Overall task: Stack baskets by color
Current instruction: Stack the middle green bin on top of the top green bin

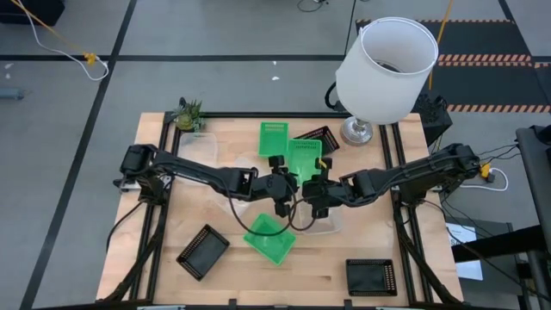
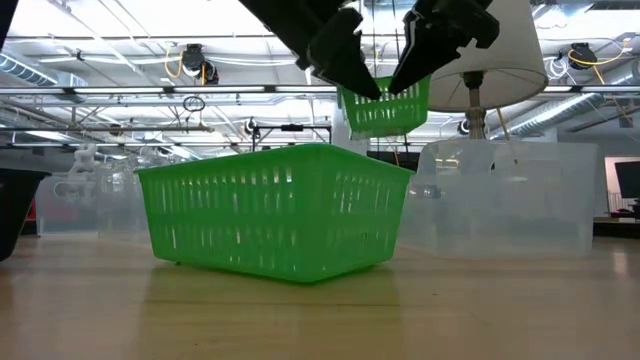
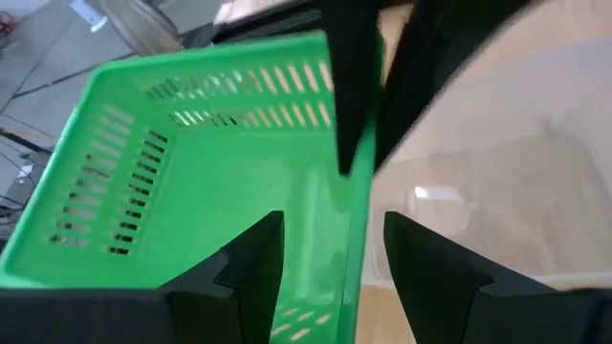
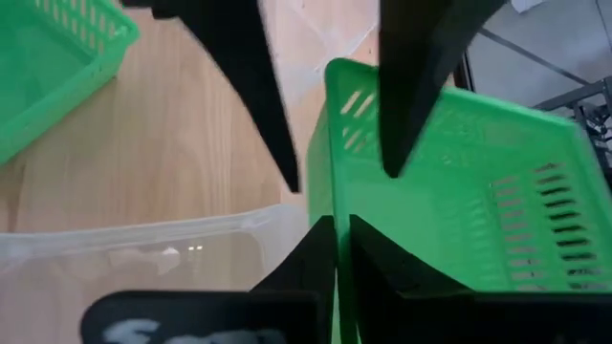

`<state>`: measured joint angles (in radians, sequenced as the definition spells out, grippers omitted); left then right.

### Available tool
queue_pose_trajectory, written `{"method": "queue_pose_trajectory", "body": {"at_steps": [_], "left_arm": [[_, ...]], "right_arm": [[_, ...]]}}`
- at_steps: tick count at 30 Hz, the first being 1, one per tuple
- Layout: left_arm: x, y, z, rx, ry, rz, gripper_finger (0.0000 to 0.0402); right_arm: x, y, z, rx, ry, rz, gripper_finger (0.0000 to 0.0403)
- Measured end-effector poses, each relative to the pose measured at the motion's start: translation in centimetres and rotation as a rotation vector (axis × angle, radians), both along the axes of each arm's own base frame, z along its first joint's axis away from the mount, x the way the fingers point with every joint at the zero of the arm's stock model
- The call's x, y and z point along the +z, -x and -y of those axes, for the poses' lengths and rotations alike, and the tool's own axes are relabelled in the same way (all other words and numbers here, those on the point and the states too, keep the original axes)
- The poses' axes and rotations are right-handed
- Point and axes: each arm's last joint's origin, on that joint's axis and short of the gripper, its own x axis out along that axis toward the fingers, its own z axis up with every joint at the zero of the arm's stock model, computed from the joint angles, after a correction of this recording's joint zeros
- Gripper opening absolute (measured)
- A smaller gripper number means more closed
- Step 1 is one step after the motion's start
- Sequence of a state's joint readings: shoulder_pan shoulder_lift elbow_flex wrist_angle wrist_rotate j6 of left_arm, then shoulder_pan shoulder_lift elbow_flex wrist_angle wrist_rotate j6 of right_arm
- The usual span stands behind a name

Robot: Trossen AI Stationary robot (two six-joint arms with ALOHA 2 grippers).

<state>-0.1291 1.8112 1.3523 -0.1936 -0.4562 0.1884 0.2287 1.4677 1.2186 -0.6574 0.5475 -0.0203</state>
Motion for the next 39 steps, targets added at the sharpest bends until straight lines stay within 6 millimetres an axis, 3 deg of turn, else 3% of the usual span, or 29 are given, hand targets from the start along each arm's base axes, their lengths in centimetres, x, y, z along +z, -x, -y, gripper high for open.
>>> {"method": "queue_pose_trajectory", "body": {"at_steps": [6, 14, 22, 27, 34, 39], "left_arm": [[0.0, -0.1, 0.0, -0.03, -0.026, -0.007, 0.0158], [0.0, -0.1, 0.0, -0.056, -0.05, -0.021, 0.0014], [-0.2, 0.4, -0.5, -0.079, -0.041, -0.091, 0.0007], [0.3, 1.3, -1.0, -0.054, -0.027, -0.131, 0.0008], [2.2, 2.7, -1.3, -0.047, -0.029, -0.129, 0.0011], [4.6, 4.1, -1.9, -0.053, -0.053, -0.094, 0.0007]], "right_arm": [[0.0, 0.0, 0.0, 0.006, 0.003, 0.0, 0.0013], [0.0, 0.0, -0.2, 0.02, 0.009, -0.002, 0.002], [0.8, 0.7, -1.7, 0.088, 0.018, 0.027, 0.0098], [2.1, 2.5, -2.3, 0.131, 0.017, 0.024, 0.014], [3.6, 5.8, -2.4, 0.127, -0.016, 0.011, 0.0147], [3.5, 8.1, -2.0, 0.145, -0.028, 0.033, 0.014]]}}
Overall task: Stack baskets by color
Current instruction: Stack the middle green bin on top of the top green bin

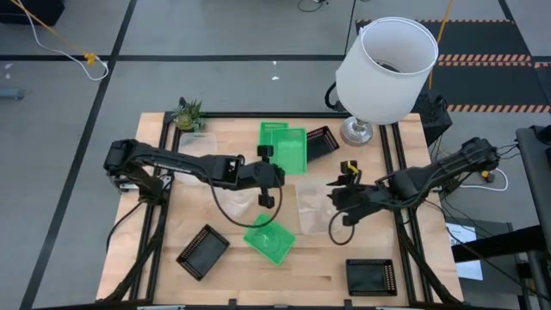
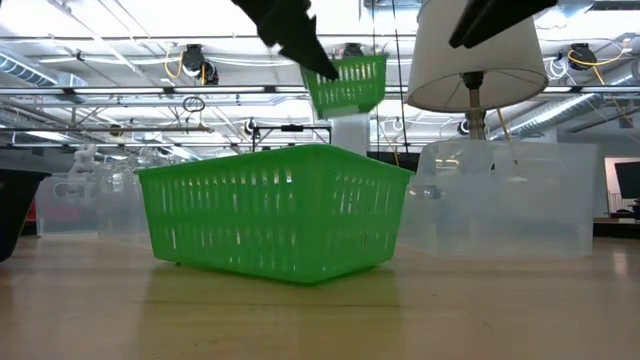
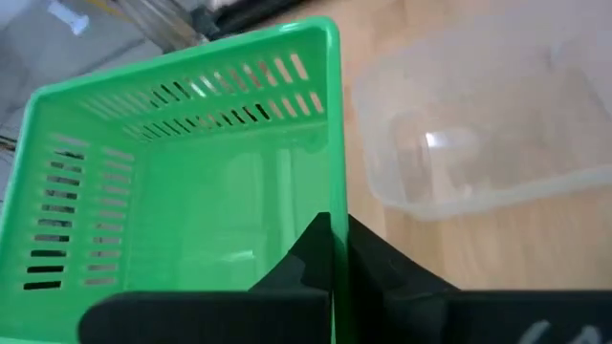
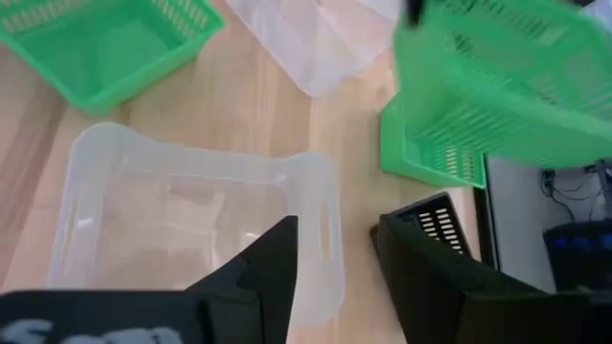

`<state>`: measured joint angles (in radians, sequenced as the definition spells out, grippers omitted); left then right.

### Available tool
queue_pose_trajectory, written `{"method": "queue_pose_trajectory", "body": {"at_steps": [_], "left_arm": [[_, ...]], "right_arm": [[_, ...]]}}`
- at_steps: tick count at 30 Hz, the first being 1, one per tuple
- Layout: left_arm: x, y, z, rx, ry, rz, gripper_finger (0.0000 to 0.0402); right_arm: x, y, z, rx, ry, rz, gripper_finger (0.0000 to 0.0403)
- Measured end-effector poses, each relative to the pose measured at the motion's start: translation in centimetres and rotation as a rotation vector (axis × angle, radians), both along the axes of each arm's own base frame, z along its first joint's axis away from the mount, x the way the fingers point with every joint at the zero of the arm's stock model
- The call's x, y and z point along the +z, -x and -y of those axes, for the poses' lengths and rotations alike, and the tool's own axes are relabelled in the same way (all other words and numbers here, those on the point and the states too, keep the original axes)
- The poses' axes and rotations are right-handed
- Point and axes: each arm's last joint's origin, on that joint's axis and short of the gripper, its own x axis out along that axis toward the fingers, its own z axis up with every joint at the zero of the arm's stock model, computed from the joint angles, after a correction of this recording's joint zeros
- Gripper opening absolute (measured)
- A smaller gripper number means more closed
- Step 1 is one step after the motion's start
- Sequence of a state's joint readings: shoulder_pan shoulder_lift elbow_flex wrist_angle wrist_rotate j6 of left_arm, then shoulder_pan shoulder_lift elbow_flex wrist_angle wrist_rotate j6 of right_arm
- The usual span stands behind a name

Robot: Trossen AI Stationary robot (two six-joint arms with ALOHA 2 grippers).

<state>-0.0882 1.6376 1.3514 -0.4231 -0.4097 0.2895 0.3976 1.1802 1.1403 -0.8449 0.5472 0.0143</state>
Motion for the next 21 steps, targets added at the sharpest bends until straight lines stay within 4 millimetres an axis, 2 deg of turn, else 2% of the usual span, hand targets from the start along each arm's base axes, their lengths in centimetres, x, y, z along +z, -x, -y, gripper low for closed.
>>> {"method": "queue_pose_trajectory", "body": {"at_steps": [10, 15, 21], "left_arm": [[3.9, 2.9, -1.9, -0.056, -0.019, 0.047, 0.0008], [3.9, 3.4, -3.3, -0.038, -0.042, 0.011, 0.0011], [3.8, 3.5, -5.1, -0.05, 0.017, 0.002, 0.0014]], "right_arm": [[0.1, 3.4, 1.4, 0.002, -0.031, 0.076, 0.0139], [0.2, 4.4, 1.8, 0.002, -0.043, 0.103, 0.0139], [0.5, 4.8, 2.0, 0.002, -0.051, 0.124, 0.0139]]}}
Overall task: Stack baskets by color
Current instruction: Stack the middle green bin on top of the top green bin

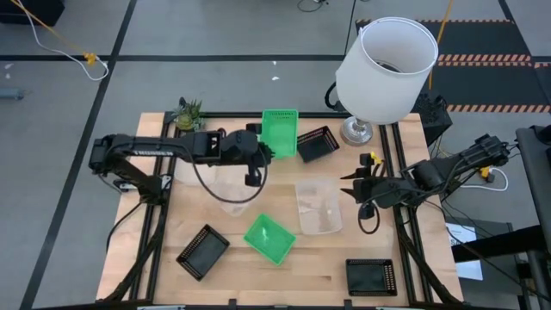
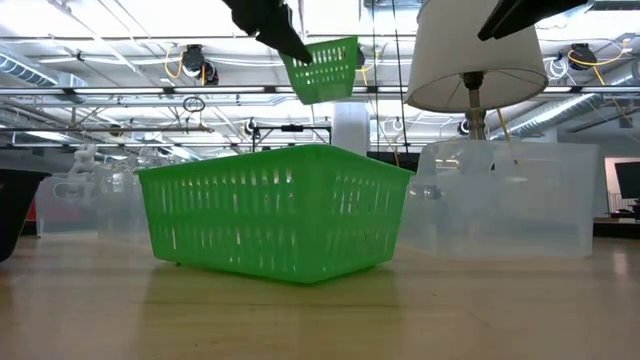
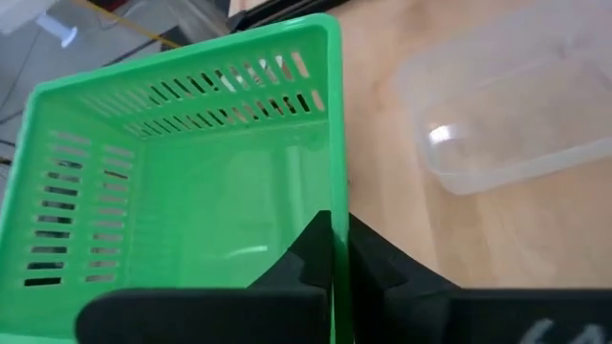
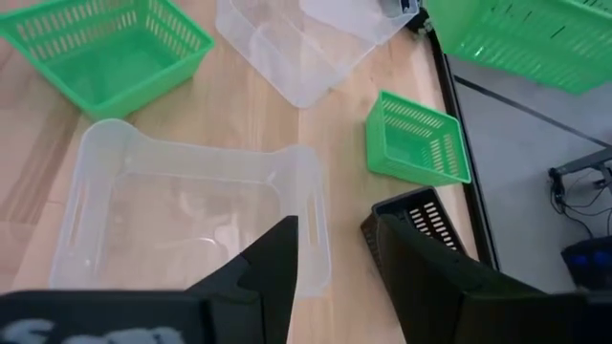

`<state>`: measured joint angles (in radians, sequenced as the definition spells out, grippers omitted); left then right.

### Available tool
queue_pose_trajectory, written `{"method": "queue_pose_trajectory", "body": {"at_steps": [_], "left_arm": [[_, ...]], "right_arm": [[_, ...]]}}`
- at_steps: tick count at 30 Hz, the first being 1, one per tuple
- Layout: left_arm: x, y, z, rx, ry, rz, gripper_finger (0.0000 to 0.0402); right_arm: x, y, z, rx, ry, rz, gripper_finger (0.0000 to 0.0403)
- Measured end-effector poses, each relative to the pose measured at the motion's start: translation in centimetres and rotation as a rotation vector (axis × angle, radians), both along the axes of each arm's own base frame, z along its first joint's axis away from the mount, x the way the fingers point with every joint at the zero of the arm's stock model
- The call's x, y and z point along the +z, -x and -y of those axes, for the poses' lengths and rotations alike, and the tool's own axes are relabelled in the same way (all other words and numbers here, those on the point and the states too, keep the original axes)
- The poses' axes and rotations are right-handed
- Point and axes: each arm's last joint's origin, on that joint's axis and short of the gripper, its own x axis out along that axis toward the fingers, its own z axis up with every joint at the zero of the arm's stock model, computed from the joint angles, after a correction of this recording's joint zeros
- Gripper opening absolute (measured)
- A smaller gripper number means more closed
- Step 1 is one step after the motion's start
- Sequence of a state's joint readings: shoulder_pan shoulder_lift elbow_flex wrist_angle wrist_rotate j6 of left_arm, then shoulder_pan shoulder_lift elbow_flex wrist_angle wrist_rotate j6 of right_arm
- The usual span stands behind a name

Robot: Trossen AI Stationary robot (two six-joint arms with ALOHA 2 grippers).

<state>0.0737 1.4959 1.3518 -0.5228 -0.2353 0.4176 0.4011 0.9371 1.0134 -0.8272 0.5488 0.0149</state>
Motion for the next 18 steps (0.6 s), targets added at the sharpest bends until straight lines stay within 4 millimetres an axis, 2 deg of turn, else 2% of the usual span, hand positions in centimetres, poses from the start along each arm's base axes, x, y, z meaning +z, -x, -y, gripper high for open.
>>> {"method": "queue_pose_trajectory", "body": {"at_steps": [9, 18], "left_arm": [[-0.4, 0.1, -1.6, 0.008, 0.027, -0.004, 0.0011], [-3.4, 0.5, -3.4, 0.019, 0.043, -0.034, 0.001]], "right_arm": [[0.0, 0.1, 0.0, 0.0, -0.001, 0.002, 0.0139], [0.0, 0.1, 0.0, 0.0, 0.0, 0.002, 0.0139]]}}
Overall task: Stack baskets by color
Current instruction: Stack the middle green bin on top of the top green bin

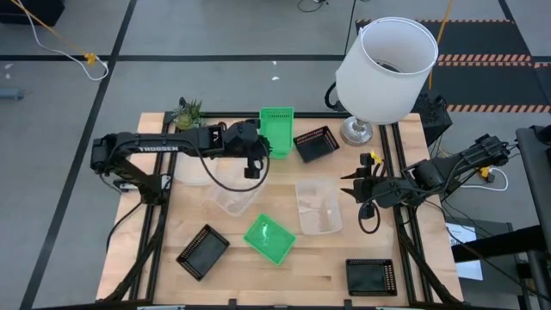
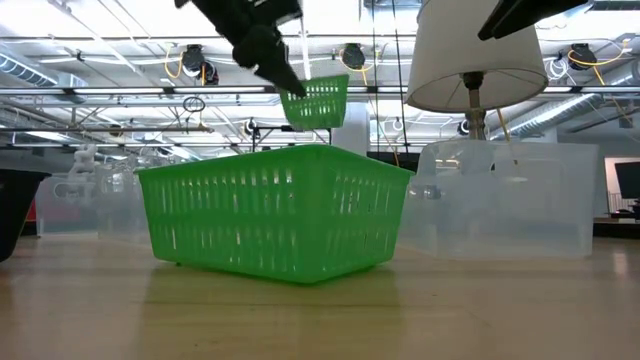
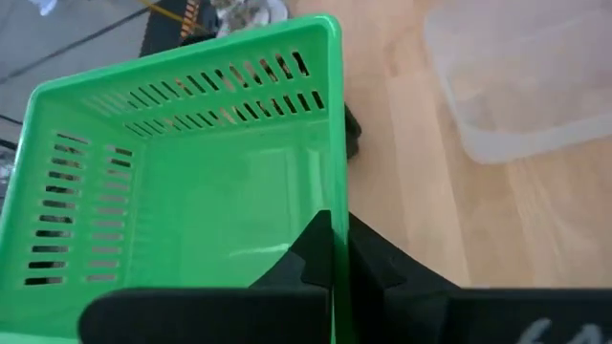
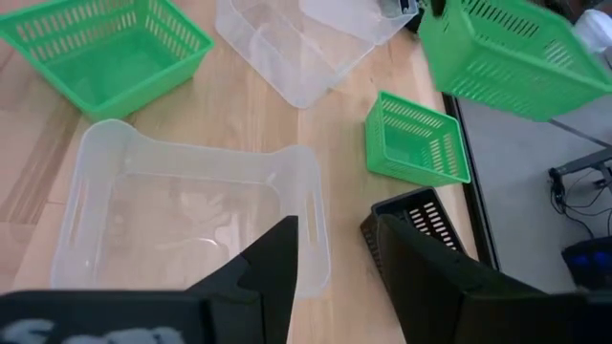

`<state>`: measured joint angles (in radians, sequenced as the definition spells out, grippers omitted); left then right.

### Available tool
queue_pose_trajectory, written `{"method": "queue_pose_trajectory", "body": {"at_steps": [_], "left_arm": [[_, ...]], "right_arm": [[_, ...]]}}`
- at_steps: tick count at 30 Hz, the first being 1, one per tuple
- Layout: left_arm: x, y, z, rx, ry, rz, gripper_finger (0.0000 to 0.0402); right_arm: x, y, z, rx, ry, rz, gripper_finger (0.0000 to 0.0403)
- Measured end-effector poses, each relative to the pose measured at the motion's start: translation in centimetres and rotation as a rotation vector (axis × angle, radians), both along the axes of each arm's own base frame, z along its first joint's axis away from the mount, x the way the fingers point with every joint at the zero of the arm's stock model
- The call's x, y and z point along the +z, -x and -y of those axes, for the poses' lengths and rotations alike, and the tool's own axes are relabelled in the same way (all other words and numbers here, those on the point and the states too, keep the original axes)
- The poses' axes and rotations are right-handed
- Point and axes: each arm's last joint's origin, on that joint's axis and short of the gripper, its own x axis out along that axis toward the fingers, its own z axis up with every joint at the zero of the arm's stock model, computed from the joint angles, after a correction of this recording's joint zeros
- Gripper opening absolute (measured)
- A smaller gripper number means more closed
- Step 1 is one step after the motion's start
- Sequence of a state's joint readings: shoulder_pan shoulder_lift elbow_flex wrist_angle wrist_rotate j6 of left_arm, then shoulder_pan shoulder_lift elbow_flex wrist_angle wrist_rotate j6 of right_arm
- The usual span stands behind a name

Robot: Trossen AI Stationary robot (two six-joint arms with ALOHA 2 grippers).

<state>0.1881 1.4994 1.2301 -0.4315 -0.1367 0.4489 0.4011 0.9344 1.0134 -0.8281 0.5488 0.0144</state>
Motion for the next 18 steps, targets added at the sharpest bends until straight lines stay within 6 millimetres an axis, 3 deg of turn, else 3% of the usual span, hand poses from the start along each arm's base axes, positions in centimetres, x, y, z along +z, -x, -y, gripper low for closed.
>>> {"method": "queue_pose_trajectory", "body": {"at_steps": [14, 18], "left_arm": [[-4.6, 1.0, -3.1, -0.044, -0.036, 0.038, 0.0023], [-6.0, 1.0, -3.8, -0.029, -0.022, 0.013, 0.0011]], "right_arm": [[0.0, 0.0, 0.0, 0.002, 0.003, -0.001, 0.0139], [0.0, 0.0, 0.0, 0.005, 0.006, -0.002, 0.0139]]}}
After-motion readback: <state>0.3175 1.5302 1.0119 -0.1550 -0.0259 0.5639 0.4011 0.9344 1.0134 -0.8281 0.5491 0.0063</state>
